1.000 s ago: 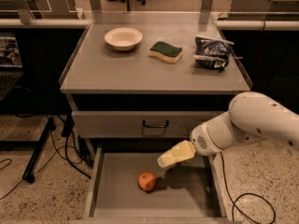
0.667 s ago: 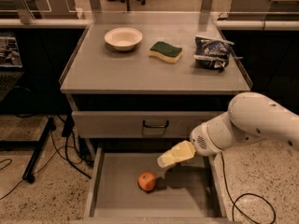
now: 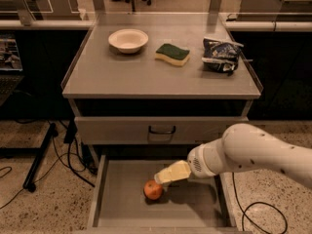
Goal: Pick orange from middle drawer and place on counter
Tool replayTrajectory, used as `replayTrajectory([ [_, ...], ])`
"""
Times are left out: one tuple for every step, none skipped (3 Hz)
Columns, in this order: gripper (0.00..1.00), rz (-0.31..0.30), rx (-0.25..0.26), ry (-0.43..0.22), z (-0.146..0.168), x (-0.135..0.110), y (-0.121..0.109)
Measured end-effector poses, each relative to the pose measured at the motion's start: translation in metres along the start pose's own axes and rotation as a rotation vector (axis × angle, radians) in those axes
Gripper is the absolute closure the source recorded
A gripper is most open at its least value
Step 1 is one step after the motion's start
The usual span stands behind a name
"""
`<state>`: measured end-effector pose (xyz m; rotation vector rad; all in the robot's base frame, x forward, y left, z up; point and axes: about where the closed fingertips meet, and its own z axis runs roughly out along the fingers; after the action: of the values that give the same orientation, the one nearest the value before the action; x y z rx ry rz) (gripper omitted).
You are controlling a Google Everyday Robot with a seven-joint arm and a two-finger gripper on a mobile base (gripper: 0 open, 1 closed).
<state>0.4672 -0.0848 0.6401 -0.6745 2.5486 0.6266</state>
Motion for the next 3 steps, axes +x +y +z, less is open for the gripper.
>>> replayTrajectory([
  [0.00, -0.019, -0.008, 0.026, 0.052, 0.013, 0.005],
  [0.00, -0.077, -0.034, 0.070, 0.132, 0.011, 0.026],
  [0.00, -0.075, -0.040, 0.072, 0.133, 0.013, 0.024],
])
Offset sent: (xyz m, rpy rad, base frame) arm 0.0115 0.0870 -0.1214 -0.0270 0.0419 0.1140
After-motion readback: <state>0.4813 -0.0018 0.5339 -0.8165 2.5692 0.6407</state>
